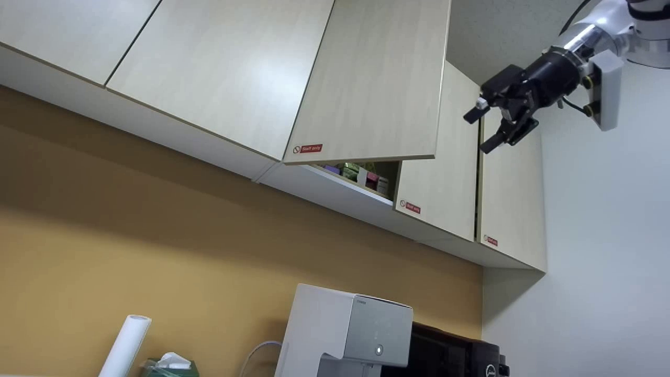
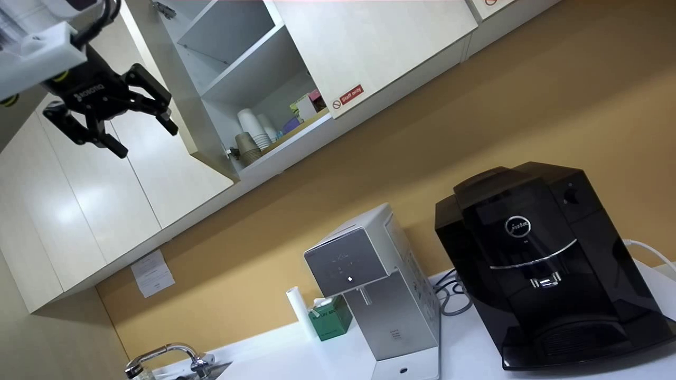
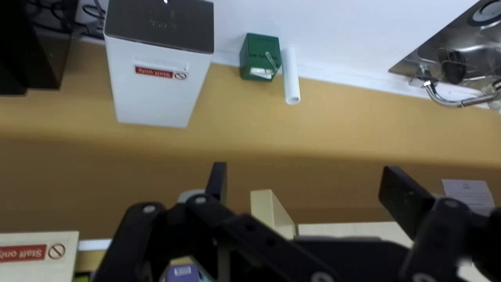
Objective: Close the upper cabinet door.
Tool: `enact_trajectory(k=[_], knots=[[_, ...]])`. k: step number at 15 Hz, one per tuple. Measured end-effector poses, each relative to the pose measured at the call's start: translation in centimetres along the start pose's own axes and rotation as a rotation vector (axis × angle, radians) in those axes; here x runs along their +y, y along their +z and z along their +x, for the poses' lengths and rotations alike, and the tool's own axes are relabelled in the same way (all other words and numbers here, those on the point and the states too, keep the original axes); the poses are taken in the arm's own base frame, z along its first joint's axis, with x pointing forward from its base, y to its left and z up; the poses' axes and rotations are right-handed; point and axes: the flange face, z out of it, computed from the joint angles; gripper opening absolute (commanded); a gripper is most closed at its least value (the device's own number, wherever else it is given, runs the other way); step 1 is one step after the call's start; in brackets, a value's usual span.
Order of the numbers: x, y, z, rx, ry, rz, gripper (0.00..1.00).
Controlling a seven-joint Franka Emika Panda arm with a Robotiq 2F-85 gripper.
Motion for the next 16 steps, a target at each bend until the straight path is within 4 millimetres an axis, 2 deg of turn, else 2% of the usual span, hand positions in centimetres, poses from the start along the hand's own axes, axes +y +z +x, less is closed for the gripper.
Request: enact_trajectory(k=[4,6,10,16], knots=[[-3.0,-0.6,2.1,0.185,-0.079,0.052,1.00],[-3.8,-0.8,3.1,0.306,-0.095,0.050,1.00],[-3.7,-0.5,4.6,0.488,-0.082,0.000,1.00],[-2.9,0.0,5.0,0.517,-0.083,-0.042,1.00]])
